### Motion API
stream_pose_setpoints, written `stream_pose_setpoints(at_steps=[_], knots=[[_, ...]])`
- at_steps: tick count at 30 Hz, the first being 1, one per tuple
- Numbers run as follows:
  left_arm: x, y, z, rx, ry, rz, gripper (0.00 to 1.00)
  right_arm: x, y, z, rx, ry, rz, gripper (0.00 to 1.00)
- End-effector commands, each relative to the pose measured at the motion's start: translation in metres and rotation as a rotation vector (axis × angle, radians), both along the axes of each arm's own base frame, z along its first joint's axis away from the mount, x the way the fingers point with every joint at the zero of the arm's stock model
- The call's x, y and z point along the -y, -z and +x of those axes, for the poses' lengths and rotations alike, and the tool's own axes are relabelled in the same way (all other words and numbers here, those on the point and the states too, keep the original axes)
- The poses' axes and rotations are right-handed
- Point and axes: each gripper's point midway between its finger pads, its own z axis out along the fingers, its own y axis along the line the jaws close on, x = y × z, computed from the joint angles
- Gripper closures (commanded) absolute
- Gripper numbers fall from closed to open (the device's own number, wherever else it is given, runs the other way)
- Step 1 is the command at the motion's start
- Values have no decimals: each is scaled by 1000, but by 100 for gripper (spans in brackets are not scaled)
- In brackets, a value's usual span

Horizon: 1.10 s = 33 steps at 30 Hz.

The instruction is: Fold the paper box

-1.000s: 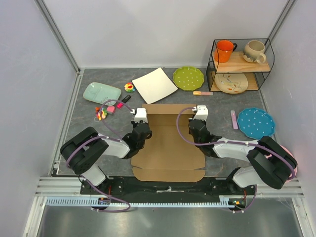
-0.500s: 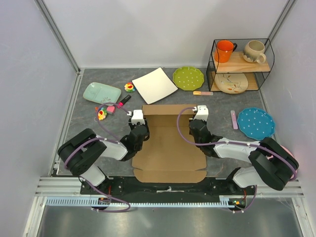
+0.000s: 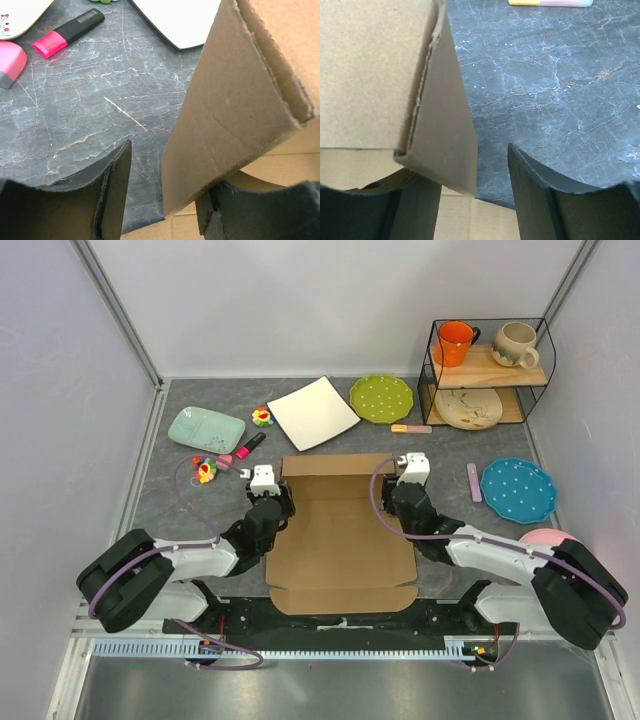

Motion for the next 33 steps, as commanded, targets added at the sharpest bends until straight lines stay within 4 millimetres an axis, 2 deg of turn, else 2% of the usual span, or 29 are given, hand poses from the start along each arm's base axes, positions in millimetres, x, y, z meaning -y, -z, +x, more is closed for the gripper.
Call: stream_pose_setpoints(at_steps=[1, 6, 14, 18, 19, 21, 23, 24, 26, 27, 29, 33], knots=[[-4, -7, -3, 13, -18, -53, 44, -1, -3, -11, 2, -36, 36, 37], [-7, -14, -7, 23, -15, -72, 44, 0, -6, -19, -1, -61, 54, 30], [0, -34, -11, 16, 36, -74, 43, 1, -26, -33, 12, -101, 93, 21], [5, -37, -18, -17, 87, -78, 42, 1, -32, -44, -7, -143, 101, 19], [6, -37, -20, -27, 88, -90, 41, 2, -39, -46, 7, -148, 118, 18], [2, -35, -25, -50, 87, -90, 41, 4, -39, -52, -12, -157, 118, 18], [-2, -33, -30, -62, 83, -95, 41, 7, -50, -55, 5, -148, 148, 17], [-5, -33, -35, -70, 83, -101, 41, 11, -64, -57, 36, -137, 177, 17], [-9, -28, -38, -83, 79, -99, 41, 14, -75, -58, 60, -135, 194, 17], [-10, -27, -41, -92, 78, -101, 41, 14, -89, -58, 88, -134, 214, 17], [-14, -23, -44, -105, 69, -99, 41, 19, -99, -59, 101, -119, 212, 17], [-17, -17, -47, -124, 57, -107, 41, 30, -141, -55, 202, -52, 283, 16]])
